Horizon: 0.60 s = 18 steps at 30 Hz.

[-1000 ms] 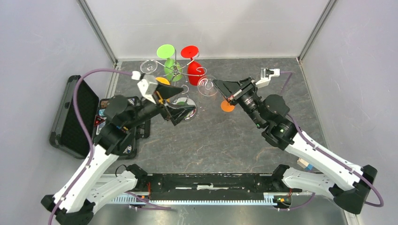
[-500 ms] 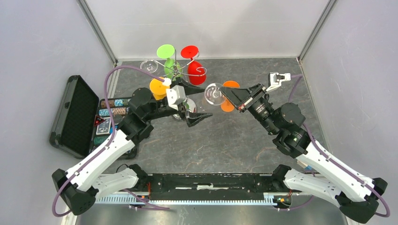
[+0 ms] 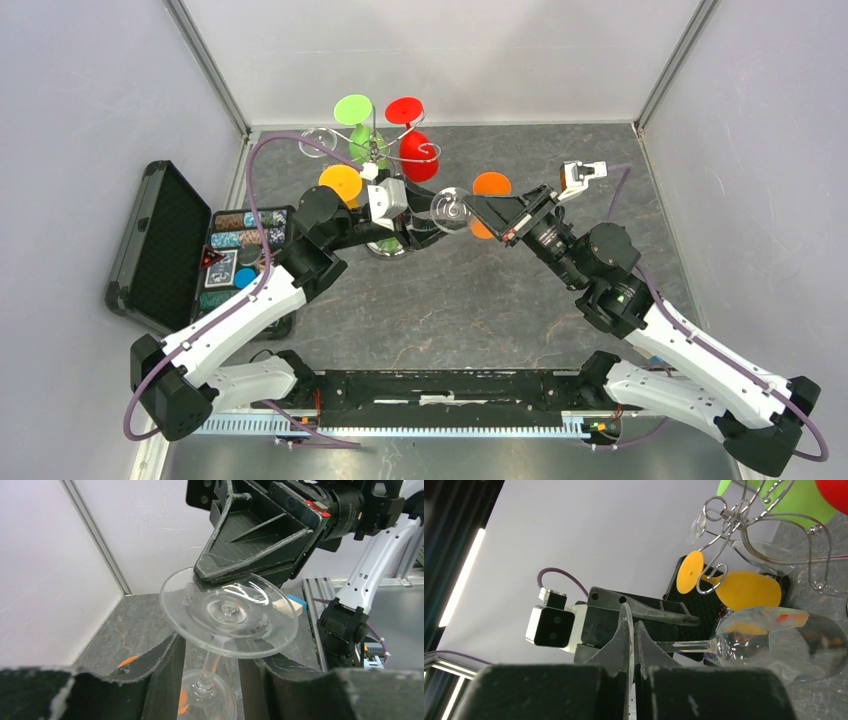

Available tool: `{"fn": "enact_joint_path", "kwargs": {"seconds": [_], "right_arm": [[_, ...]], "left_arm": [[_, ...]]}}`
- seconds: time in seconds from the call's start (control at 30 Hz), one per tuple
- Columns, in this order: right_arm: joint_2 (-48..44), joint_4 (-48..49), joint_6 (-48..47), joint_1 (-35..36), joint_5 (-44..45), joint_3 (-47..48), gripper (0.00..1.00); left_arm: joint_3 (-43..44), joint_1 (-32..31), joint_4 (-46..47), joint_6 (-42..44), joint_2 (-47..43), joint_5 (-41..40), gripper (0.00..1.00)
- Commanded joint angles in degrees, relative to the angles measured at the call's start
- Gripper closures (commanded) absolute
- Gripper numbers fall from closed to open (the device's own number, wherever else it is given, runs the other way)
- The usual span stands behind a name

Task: Take the wine glass off the wine glass rack

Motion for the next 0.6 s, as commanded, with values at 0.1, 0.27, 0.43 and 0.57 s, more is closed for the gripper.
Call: {"fn": "enact_joint_path", "kwargs": {"seconds": [0.1,0.27,0.43,0.57], "right_arm": [[-1.0,7.0,3.0,0.0,-1.0,-0.9,1.00],[-1.2,7.8,3.3,-0.1,-0.5,-1.3,1.00],[-1.4,7.8,3.5,-0.1,-0.4,-1.3,1.00],[-0.9,8.3,3.6,-0.1,-1.1,-1.1,1.00]], "left_arm": [[-1.7,-0.3,2.7,-1.5,-0.9,3.7,0.61],[-2.8,-0.3,2.6,-1.8,-1.0,3.2,0.51],[-3.7,-0.3,4.0,-2.4,-1.5,3.0,0.53],[-3.3,-0.3,4.4,-2.4,-1.3,2.7,0.65]]}}
